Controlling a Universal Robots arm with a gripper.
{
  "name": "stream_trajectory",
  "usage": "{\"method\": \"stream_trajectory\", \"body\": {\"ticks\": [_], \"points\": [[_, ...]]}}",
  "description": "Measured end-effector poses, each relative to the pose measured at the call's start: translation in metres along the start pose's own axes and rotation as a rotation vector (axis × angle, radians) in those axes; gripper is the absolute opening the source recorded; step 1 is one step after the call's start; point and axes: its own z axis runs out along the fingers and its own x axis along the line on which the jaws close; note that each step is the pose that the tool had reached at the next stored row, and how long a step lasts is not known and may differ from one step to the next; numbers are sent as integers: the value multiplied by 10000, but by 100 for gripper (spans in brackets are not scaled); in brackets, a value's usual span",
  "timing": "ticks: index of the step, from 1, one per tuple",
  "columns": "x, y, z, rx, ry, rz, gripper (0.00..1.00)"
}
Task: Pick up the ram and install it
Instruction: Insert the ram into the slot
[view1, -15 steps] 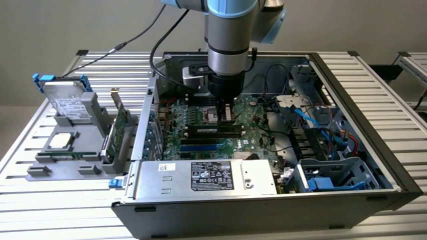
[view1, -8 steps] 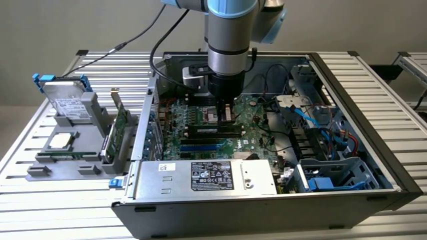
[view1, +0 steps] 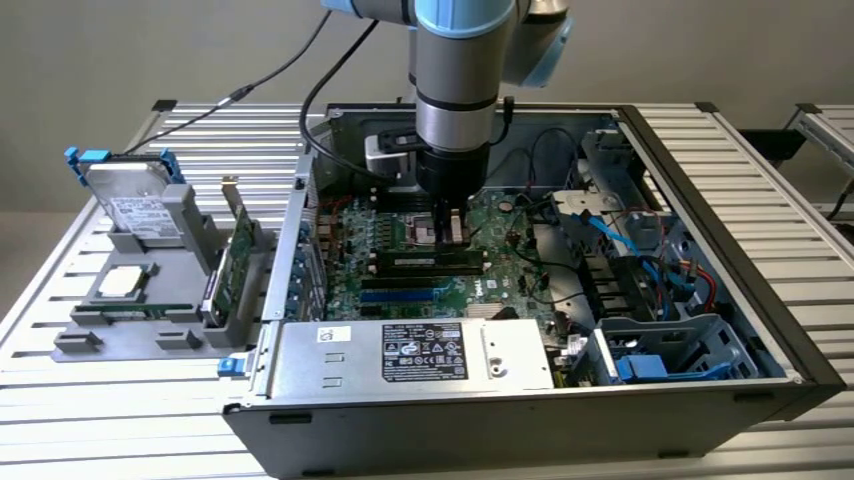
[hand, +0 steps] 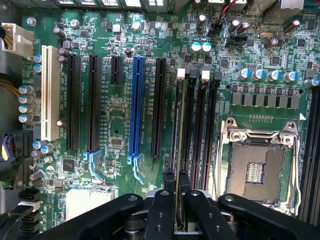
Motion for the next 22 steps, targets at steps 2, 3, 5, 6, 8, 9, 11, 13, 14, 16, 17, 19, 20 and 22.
{"method": "stream_trajectory", "body": {"ticks": [2,3,5,6,8,9,11,13,14,16,17,19,20,22], "points": [[0,0,5,-2,2,6,13],[0,0,6,-2,3,7,13],[0,0,7,-3,4,9,13],[0,1,10,-1,2,11,13],[-1,1,22,-1,0,14,13],[-1,1,28,-2,2,15,13],[-2,1,43,-2,2,16,13],[-2,1,47,-3,3,17,13],[-2,1,47,-3,4,16,13],[-2,1,47,-3,4,16,13],[-2,1,48,-3,4,16,15],[-2,1,48,-2,3,16,21],[-2,1,48,-2,3,16,33],[-2,1,48,-2,2,18,39]]}}
